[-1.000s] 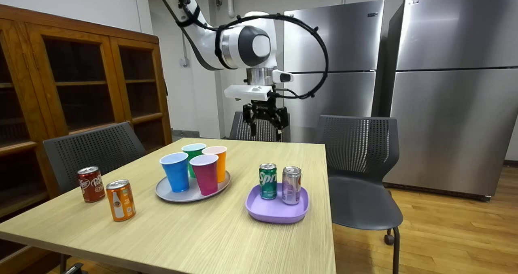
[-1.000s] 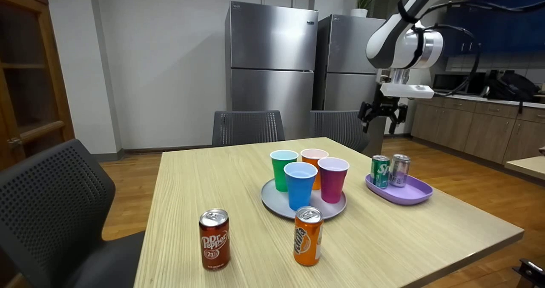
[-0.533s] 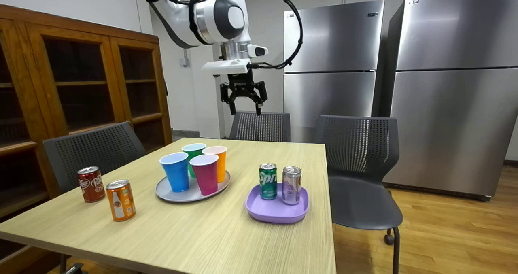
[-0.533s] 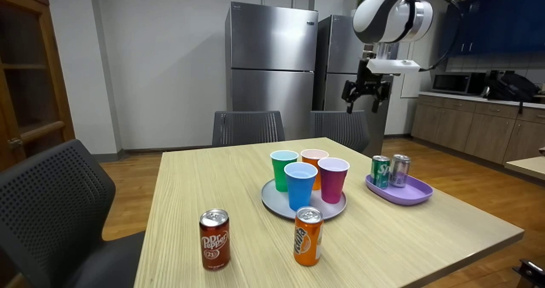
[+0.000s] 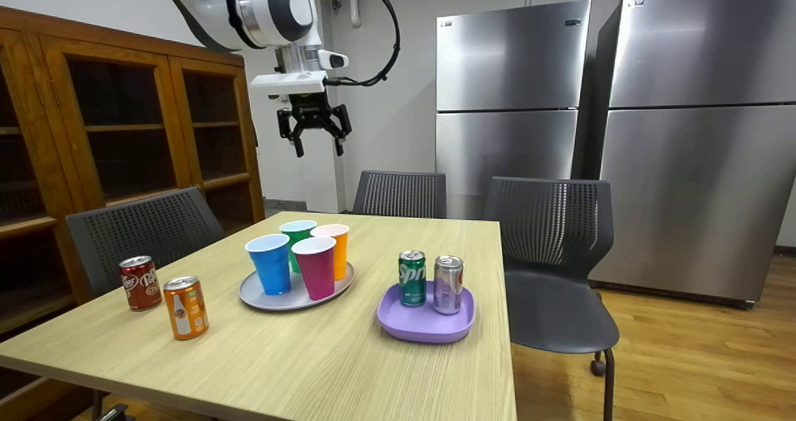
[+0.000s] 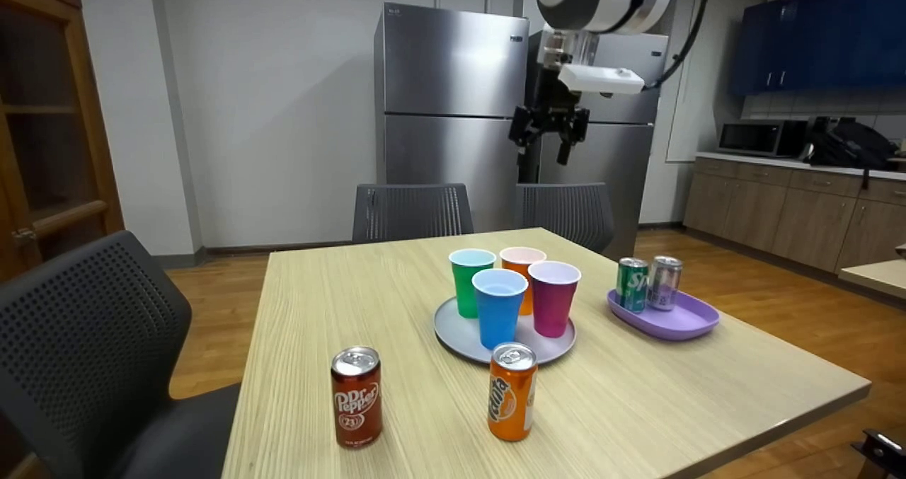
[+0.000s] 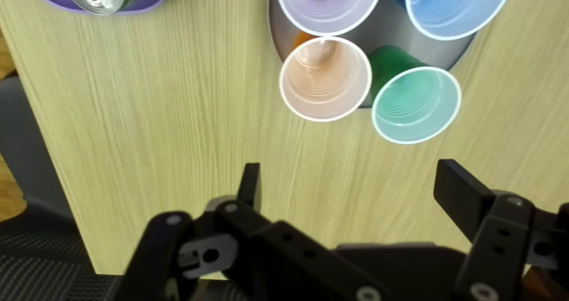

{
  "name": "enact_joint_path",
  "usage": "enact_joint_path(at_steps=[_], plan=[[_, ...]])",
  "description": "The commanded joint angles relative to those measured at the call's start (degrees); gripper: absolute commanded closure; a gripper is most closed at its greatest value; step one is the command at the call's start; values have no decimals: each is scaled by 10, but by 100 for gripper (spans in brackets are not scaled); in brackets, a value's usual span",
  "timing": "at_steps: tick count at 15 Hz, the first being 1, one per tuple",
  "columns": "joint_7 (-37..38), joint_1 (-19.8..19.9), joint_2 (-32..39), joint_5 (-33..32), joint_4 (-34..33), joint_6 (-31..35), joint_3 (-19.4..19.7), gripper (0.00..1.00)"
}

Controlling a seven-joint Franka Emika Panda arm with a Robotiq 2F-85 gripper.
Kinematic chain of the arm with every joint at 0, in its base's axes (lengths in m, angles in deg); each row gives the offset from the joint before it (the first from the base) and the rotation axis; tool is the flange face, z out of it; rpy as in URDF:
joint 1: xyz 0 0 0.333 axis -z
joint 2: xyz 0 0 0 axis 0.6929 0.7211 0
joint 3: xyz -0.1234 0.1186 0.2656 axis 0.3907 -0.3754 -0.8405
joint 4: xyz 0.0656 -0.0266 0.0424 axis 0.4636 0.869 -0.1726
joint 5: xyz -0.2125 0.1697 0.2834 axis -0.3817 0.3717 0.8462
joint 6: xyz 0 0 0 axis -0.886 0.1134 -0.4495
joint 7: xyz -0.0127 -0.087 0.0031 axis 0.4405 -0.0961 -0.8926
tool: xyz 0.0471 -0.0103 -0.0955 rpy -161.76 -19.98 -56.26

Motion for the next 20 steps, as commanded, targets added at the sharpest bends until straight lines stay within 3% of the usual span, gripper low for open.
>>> enact_joint_path(at_steps=[1,10,20], plan=[[-34,-18,-14,-5,-5,-23,-31,0],[-116,-73,4,0,-17,-23,-105,0],[-196,-108,37,-5,-13,-18,-154,0]])
